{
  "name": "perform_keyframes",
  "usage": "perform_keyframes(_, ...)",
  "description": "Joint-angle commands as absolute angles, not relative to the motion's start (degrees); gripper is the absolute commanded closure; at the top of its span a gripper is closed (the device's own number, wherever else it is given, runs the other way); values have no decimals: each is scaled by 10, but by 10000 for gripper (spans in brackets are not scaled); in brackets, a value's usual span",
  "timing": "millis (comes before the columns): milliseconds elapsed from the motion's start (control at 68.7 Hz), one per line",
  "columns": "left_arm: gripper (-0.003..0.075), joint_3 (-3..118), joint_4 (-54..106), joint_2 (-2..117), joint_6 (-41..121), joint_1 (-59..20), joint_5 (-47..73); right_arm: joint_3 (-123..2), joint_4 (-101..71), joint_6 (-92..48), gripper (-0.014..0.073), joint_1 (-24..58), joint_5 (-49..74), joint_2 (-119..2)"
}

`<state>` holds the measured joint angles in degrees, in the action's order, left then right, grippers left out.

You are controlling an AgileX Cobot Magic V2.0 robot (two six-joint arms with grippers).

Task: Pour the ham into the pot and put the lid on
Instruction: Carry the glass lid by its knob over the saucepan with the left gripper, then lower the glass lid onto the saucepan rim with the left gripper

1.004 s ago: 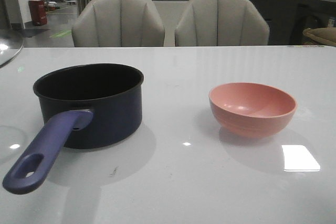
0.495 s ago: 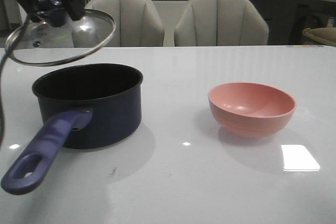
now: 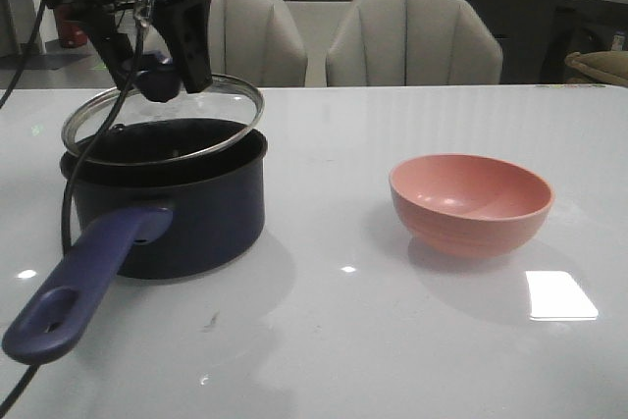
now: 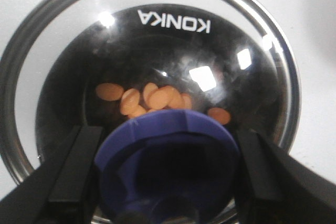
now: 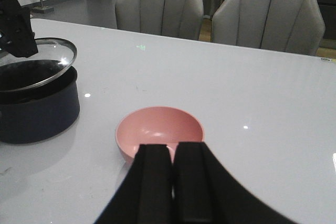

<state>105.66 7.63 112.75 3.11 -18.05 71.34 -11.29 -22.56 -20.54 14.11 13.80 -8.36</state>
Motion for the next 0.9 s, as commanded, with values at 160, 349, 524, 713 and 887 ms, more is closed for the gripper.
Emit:
perform_keyframes(160,452,1077,101,1101,36,-183,727,-129,-231,-212,441,142,97,-89)
perform_keyframes(349,449,1074,103,1107,38,-183,728,-129,-231,-212,441,142,97,-89)
perform_keyframes(524,449,1070,103,1107,38,-183,728,-129,-231,-212,441,142,97,-89)
perform_keyframes(713,449,1067,103,1105,38,-186,728,-129,-231,-212,441,142,97,-89)
perform_keyframes(887,449,1045,90,1091,38,-187,728,-129,-231,-212,441,142,97,-89)
